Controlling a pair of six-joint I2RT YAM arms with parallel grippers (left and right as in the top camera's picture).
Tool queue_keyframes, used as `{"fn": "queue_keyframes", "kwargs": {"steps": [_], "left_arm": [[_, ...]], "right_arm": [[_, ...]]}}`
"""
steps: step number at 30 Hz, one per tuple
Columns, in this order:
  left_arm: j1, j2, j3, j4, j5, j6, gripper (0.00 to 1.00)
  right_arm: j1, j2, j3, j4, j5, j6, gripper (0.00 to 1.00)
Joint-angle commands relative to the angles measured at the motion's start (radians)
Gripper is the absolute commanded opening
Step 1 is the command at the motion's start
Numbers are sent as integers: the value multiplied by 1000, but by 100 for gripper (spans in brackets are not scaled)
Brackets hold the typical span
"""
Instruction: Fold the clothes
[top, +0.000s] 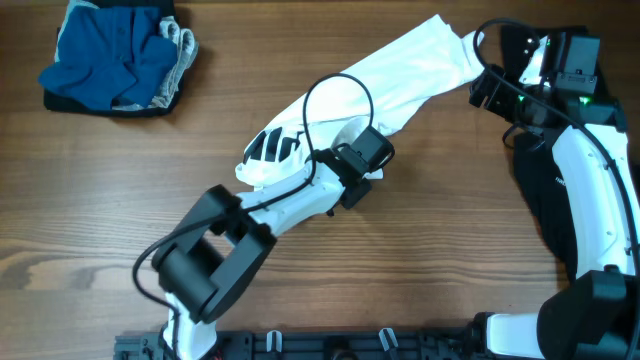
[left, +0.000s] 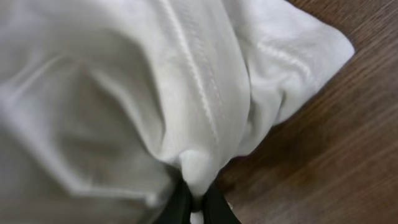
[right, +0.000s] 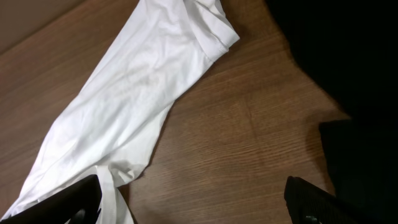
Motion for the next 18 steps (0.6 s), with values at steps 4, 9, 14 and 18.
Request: {"fn": "queue_keyframes", "kwargs": {"steps": [4,9,14,18], "left_arm": [[19,-270,55,-35,-42,-122,4],[55,-432,56,-68,-42,-175,4],[92,-614,64,-145,-42,-248,4],[93,-769,112,-209,-41,-269,4]], "right_arm": [[-3,13,-2,6,2,-17,95],[-3,13,-2,7,-11,-17,95],[-3,-3,2,6,-104,-19,92],[-3,-59,19,-35,-159,-19,89]]}}
